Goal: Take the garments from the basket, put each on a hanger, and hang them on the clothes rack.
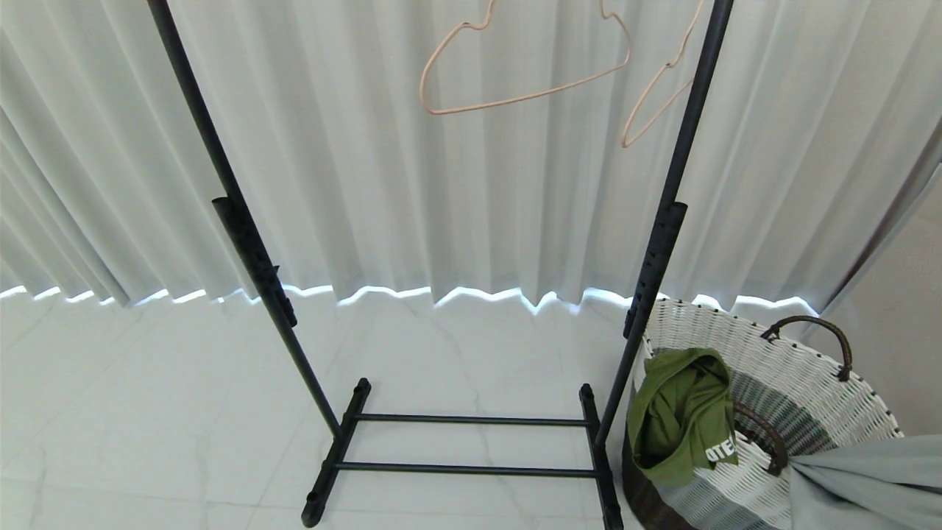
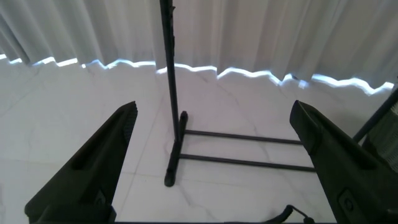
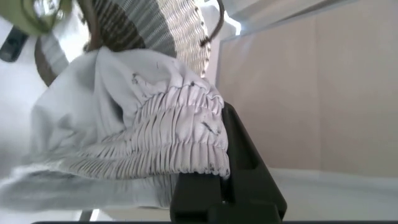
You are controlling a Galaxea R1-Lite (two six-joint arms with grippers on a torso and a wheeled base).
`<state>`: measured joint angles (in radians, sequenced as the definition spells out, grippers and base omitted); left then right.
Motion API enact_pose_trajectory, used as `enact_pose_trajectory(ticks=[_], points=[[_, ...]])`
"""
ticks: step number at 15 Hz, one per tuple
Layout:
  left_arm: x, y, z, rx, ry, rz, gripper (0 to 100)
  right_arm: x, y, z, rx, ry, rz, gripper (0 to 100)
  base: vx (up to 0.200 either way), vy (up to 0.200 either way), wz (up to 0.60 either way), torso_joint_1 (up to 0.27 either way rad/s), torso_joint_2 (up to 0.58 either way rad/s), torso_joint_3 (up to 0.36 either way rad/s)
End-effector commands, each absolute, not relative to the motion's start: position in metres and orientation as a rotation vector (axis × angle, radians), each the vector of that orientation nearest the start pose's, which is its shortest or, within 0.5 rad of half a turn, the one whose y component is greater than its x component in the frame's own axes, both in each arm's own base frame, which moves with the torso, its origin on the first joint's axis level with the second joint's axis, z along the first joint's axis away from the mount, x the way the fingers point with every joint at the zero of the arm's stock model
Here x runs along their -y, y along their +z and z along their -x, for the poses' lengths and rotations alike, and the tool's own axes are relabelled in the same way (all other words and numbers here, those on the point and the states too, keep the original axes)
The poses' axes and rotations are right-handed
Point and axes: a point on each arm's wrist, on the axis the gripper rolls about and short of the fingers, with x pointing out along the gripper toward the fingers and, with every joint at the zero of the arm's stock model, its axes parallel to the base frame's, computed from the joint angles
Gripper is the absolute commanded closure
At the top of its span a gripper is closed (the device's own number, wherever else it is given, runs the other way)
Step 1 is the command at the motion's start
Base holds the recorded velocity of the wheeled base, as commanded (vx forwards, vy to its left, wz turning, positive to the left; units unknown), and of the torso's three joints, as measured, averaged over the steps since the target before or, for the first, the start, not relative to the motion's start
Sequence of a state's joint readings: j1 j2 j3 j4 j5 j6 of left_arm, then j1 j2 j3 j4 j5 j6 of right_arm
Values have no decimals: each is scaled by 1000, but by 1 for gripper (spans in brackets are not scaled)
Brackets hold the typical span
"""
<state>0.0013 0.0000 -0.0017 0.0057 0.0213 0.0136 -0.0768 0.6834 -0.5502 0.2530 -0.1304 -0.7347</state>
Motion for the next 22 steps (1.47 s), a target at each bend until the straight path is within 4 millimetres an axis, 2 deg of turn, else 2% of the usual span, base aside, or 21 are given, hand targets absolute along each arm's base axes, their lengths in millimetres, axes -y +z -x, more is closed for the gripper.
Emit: enact_pose_trajectory(ticks=[1, 5, 13, 22], points=[[0, 75, 23, -5, 23, -12, 0, 6, 202, -42, -436, -56, 735, 100, -200, 0, 0, 2, 2, 2], [0, 75, 23, -5, 23, -14, 0, 6, 203, -38, -419, -63, 735, 100, -200, 0, 0, 5, 6, 4], [0, 75, 23, -5, 23, -18, 0, 5, 204, -28, -379, -80, 742, 100, 0, 0, 0, 0, 0, 0], [0, 75, 23, -5, 23, -18, 0, 5, 206, -28, -374, -77, 765, 100, 0, 200, 0, 3, 1, 3]])
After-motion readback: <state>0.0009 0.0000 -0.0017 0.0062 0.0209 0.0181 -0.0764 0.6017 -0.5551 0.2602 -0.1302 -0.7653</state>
